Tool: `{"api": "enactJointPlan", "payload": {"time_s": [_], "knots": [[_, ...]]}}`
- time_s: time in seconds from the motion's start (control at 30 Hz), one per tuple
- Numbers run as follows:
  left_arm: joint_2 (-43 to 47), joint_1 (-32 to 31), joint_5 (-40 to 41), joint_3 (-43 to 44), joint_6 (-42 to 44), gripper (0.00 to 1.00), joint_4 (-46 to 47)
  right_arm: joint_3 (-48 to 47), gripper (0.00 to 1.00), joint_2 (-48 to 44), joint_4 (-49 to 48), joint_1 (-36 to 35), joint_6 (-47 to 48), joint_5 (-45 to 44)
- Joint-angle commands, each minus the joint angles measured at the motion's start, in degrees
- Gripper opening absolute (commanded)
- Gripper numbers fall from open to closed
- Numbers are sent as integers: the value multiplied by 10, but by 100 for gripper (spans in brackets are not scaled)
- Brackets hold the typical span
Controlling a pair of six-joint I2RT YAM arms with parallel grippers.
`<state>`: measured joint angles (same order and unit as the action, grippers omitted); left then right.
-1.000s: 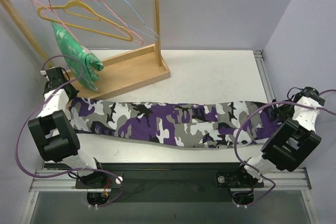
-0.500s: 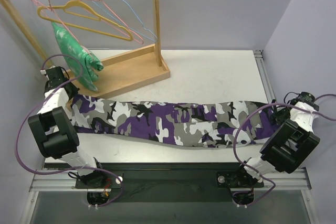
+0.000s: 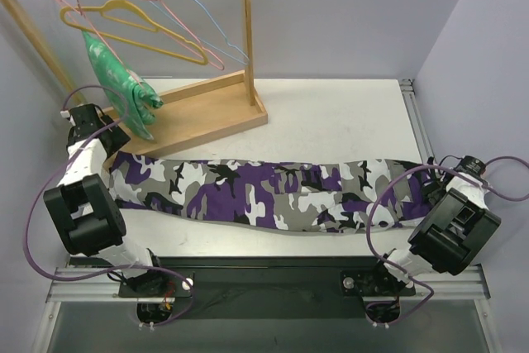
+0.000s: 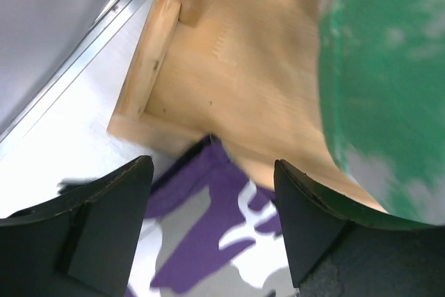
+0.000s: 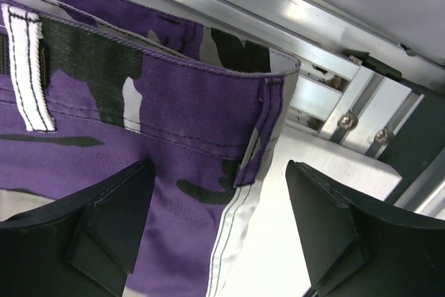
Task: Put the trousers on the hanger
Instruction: Fold the trousers at the center of the board.
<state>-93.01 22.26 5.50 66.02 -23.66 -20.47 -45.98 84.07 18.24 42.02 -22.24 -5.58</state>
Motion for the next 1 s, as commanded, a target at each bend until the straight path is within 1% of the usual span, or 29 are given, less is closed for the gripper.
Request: {"api": "enactJointPlan", "payload": {"time_s": [0.0,0.1,0.13,0.23,0.27,0.33,0.37,0.43,0.47,0.5,0.53,0.57,0.6,0.63,0.7,0.73,0.87,0.9,0.97], "knots": [[99,-25,27,-19,-14,81,-40,19,78,-11,-45,5,29,-21],[146,-70,43,-48,-32,82,-59,12,77,12,-43,6,34,-14],[157,-98,47,-55,-37,82,-62,5,77,15,-44,6,38,-4],[193,-150,61,-77,-59,82,-71,-14,74,41,-36,6,43,6],[201,-188,65,-82,-70,82,-71,-17,70,47,-30,5,45,14],[217,-237,83,-96,-76,82,-70,-25,65,65,-22,6,47,18],[221,-278,90,-99,-79,82,-68,-30,62,70,-16,6,46,20],[224,-322,102,-109,-75,82,-61,-31,59,77,-13,6,46,22],[224,-340,105,-113,-67,82,-56,-31,53,79,-12,6,45,22],[222,-380,107,-114,-63,82,-53,-30,49,79,-12,6,46,22],[219,-398,108,-114,-57,82,-51,-29,44,79,-12,5,45,22],[217,-418,111,-114,-44,82,-51,-27,34,77,-11,2,47,22],[209,-453,112,-112,-36,82,-49,-25,27,73,-10,-1,47,15],[206,-470,111,-109,-30,82,-48,-24,14,67,-8,-5,47,11],[188,-505,75,-102,-6,82,-34,-28,6,53,-2,-23,53,-5],[180,-516,58,-99,2,82,-25,-32,0,48,1,-29,55,-10],[125,-579,-24,-61,54,82,35,-60,0,29,28,-59,55,-16],[95,-586,-80,-39,58,82,43,-66,0,24,36,-67,51,-19],[61,-599,-143,-15,64,82,68,-84,0,20,52,-74,44,-12]]}}
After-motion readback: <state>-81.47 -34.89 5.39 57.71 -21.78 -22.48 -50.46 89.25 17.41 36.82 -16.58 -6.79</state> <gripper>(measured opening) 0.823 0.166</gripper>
